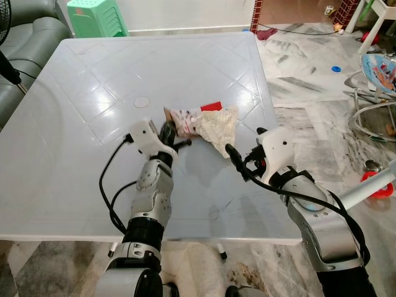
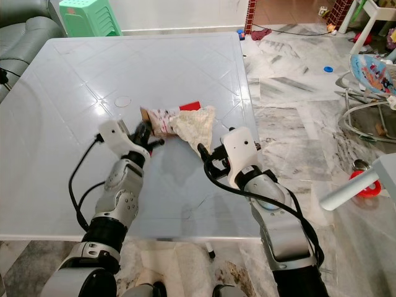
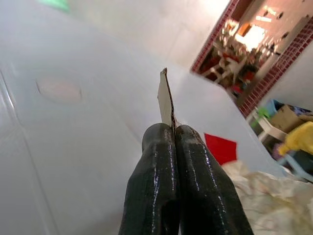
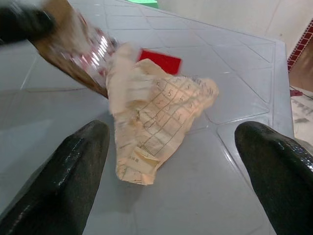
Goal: Picking trash to rubbish bin
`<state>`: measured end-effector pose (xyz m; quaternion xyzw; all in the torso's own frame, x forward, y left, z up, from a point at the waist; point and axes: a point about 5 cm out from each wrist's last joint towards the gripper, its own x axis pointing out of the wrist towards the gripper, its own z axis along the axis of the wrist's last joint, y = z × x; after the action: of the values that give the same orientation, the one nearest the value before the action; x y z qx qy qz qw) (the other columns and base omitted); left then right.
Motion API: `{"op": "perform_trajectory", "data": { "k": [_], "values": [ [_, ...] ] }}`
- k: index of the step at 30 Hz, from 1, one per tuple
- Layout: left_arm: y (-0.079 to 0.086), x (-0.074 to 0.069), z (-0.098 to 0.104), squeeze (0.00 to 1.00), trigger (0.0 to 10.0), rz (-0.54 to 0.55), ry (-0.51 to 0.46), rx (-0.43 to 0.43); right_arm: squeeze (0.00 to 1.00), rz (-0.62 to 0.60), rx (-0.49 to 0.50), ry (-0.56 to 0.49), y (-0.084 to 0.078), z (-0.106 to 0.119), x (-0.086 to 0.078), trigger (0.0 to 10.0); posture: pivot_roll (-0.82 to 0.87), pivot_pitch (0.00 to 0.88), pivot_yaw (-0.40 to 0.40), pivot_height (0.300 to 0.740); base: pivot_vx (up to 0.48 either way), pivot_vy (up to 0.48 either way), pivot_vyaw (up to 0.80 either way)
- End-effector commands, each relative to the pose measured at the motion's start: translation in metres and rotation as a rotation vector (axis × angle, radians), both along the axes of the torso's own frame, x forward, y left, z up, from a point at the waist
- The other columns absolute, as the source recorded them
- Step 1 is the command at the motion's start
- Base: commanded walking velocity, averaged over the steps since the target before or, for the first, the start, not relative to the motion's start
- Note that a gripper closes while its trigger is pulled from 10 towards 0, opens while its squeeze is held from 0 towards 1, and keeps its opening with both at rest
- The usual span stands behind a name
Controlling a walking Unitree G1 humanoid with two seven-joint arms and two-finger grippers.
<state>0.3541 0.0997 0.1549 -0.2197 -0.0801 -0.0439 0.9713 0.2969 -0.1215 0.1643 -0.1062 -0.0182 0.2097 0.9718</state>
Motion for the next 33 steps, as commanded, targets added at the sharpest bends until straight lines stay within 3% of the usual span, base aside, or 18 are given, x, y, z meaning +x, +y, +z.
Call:
{"op": "perform_trajectory", "data": {
  "k": [1, 6, 17, 28, 33],
  "values": [
    [0.005, -0.007, 0.005, 0.0, 0.0, 0.034, -0.04, 0.065, 0.0, 0.02, 0.0, -0.003, 0.004, 0.001, 0.001, 10.0, -0.06, 0.142, -0.003, 0.74, 0.0, 0.0, 0.0],
    [0.021, -0.019, 0.01, 0.0, 0.0, 0.088, -0.085, 0.148, 0.0, 0.037, 0.002, -0.008, 0.006, 0.001, 0.003, 10.0, -0.04, 0.142, -0.013, 0.74, 0.0, 0.0, 0.0],
    [0.049, -0.048, 0.004, 0.0, 0.0, 0.208, -0.076, 0.294, 0.0, 0.072, -0.027, -0.043, 0.007, 0.006, 0.01, 10.0, -0.02, 0.13, -0.031, 0.74, 0.0, 0.0, 0.0],
    [0.053, -0.068, -0.001, 0.0, 0.0, 0.243, -0.049, 0.353, 0.0, 0.119, -0.068, -0.137, 0.018, 0.014, 0.02, 10.0, 0.0, 0.129, -0.046, 0.74, 0.0, 0.0, 0.0],
    [0.049, -0.082, -0.005, 0.0, 0.0, 0.24, -0.035, 0.388, 0.0, 0.163, -0.056, -0.169, 0.034, 0.013, 0.032, 10.0, 0.02, 0.134, -0.054, 0.74, 0.0, 0.0, 0.0]
  ]
}}
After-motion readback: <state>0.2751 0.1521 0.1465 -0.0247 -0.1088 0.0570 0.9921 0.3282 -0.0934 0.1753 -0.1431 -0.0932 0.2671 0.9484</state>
